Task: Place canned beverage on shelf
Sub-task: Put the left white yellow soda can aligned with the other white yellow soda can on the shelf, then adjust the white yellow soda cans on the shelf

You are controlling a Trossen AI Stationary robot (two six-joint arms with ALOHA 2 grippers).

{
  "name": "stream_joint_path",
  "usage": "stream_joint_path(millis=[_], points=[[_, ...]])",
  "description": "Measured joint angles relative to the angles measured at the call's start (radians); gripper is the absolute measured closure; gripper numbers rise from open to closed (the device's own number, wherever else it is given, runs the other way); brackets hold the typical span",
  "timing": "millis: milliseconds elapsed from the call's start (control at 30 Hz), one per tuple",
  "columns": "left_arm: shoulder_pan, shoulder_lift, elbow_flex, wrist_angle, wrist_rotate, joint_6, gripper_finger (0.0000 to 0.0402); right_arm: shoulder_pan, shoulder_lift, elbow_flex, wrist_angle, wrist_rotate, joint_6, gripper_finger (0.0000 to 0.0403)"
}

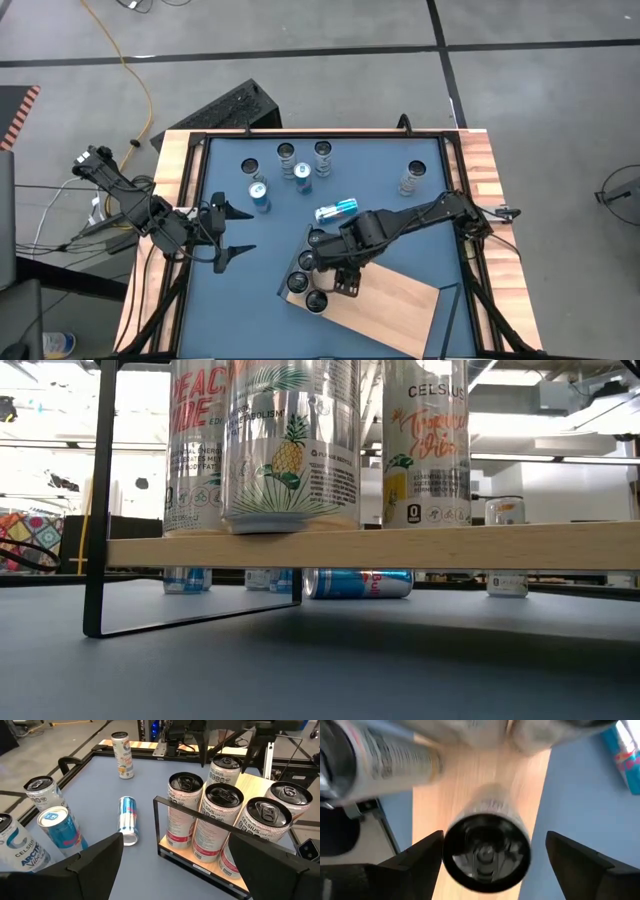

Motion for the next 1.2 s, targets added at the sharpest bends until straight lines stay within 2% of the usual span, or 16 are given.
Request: stream_joint_path(millis=[167, 333, 500, 600, 700, 767, 867, 1067, 1200], points=[[0.000, 0.000, 0.000, 0.002, 0.000, 0.000, 0.0054, -0.010, -0.003, 0.048, 0.000, 0.020, 0.007, 0.0073], [0.000, 0.000, 0.000, 0.028, 0.028, 0.023, 0.0054, 0.025, -0.087, 0.079, 0.003, 0.097, 0.065, 0.0074], [0.000, 0.000, 0.000, 0.082, 0.101, 0.058, 0.0054, 0.117, -0.169, 0.073, 0.023, 0.161, 0.204, 0.0074], [-0.012, 0.000, 0.000, 0.132, 0.184, 0.094, 0.0054, 0.202, -0.188, 0.072, 0.112, 0.173, 0.258, 0.0074], [-0.043, 0.000, 0.000, 0.208, 0.255, 0.136, 0.0054, 0.294, -0.186, 0.072, 0.205, 0.262, 0.259, 0.0074], [-0.072, 0.005, 0.001, 0.253, 0.263, 0.153, 0.0054, 0.354, -0.168, 0.072, 0.256, 0.379, 0.265, 0.0074], [-0.128, 0.029, 0.002, 0.297, 0.231, 0.175, 0.0054, 0.421, -0.115, 0.072, 0.322, 0.524, 0.287, 0.0074], [-0.253, 0.159, 0.002, 0.319, 0.057, 0.173, 0.0054, 0.482, 0.024, 0.071, 0.406, 0.592, 0.333, 0.0074], [-0.311, 0.253, 0.002, 0.393, -0.037, 0.158, 0.0054, 0.486, 0.149, 0.071, 0.454, 0.605, 0.411, 0.0074]])
